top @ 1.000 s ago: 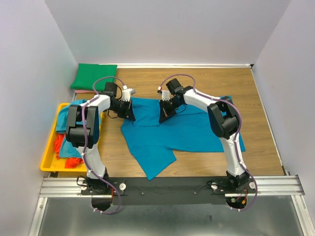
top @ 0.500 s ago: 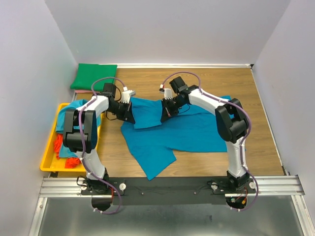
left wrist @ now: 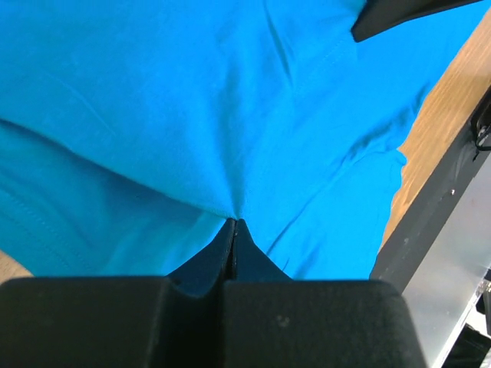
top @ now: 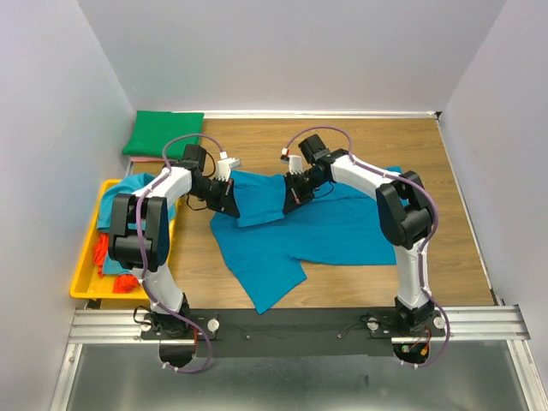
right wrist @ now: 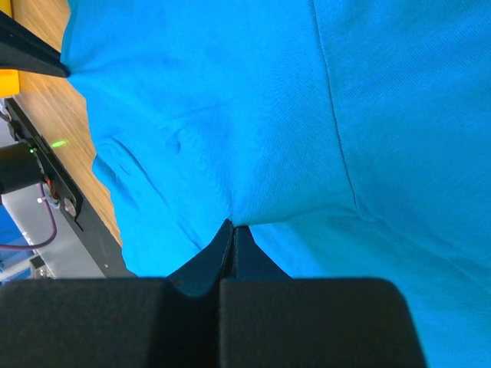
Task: Fold and stack the t-shirts
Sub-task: Fold the tshirt
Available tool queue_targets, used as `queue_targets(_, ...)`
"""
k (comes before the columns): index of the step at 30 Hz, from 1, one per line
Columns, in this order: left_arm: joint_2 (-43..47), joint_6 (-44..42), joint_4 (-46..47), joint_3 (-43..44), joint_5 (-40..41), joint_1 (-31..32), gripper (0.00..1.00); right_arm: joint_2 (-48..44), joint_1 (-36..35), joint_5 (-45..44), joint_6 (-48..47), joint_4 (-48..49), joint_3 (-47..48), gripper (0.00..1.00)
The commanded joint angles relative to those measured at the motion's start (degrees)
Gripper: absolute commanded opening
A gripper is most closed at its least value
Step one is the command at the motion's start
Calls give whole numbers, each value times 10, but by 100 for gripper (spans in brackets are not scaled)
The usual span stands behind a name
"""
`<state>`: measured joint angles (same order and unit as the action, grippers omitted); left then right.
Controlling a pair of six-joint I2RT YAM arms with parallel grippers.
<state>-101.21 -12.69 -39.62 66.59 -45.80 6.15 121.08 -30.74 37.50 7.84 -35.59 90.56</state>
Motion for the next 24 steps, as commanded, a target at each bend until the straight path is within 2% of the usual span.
queue_targets(1,18,-6,-9,-8,-18,11,0,8,1,11,-12,3,-7,0)
queue_targets(18,-4,-36,-18,6,-43,74,0,-1,2,-65,-60,-11,-21,1)
queue_targets(20,-7,-63,-45,28,-67,53,14,-1,2,-66,-74,-27,-12,7)
queue_targets(21,-1,-54,-42,38,-79,34,16,-3,2,-66,-73,-32,-8,17)
queue_targets(24,8,-14,-3,63,-105,-51,19,-27,2,-57,-109,-40,-7,24)
